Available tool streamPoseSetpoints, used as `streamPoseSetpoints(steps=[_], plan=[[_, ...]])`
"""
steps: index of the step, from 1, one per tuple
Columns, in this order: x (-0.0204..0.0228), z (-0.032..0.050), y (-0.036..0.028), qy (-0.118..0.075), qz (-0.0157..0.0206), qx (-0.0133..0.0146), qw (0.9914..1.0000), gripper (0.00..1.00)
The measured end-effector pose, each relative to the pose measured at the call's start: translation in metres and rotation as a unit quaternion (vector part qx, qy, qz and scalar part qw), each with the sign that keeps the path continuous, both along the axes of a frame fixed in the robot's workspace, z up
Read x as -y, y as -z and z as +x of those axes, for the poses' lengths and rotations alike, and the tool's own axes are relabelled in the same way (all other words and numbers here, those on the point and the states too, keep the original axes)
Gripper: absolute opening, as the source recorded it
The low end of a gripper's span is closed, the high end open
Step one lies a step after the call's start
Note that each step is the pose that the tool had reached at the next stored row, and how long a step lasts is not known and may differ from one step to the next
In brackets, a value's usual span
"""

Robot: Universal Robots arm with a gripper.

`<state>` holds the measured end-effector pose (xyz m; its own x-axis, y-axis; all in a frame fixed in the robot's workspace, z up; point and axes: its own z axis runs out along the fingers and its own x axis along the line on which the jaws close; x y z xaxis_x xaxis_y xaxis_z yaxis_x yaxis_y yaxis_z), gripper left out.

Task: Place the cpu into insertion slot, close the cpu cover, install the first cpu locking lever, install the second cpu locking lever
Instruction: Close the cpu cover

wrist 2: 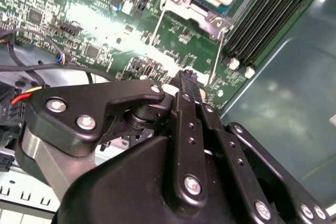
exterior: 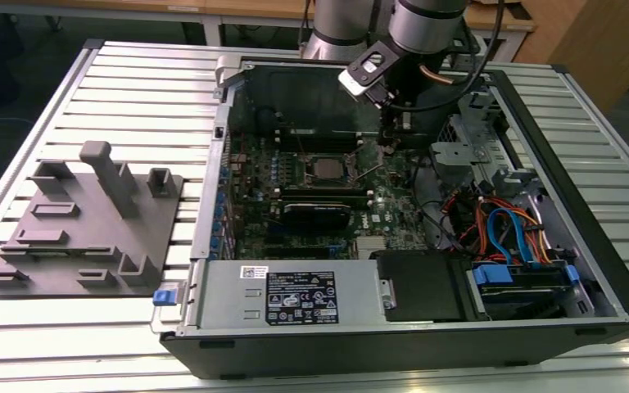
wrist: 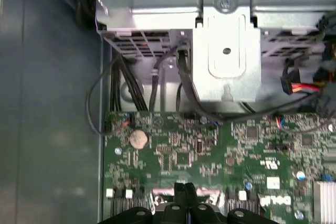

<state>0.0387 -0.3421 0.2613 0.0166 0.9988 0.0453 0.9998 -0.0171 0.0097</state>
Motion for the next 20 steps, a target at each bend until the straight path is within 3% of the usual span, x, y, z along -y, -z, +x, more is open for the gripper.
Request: streamPoseSetpoints(steps=[5, 11, 20], plan=[[0.0, 0.0074, 0.0036, 0.0, 0.0, -0.0021, 1.0, 0.11], [0.0, 0.0131, 0.0078, 0.0, 0.0, -0.0025, 1.0, 0.11], [0.0, 0.0167, 0.016, 0.0, 0.0, -0.0033, 0.99999, 0.11]])
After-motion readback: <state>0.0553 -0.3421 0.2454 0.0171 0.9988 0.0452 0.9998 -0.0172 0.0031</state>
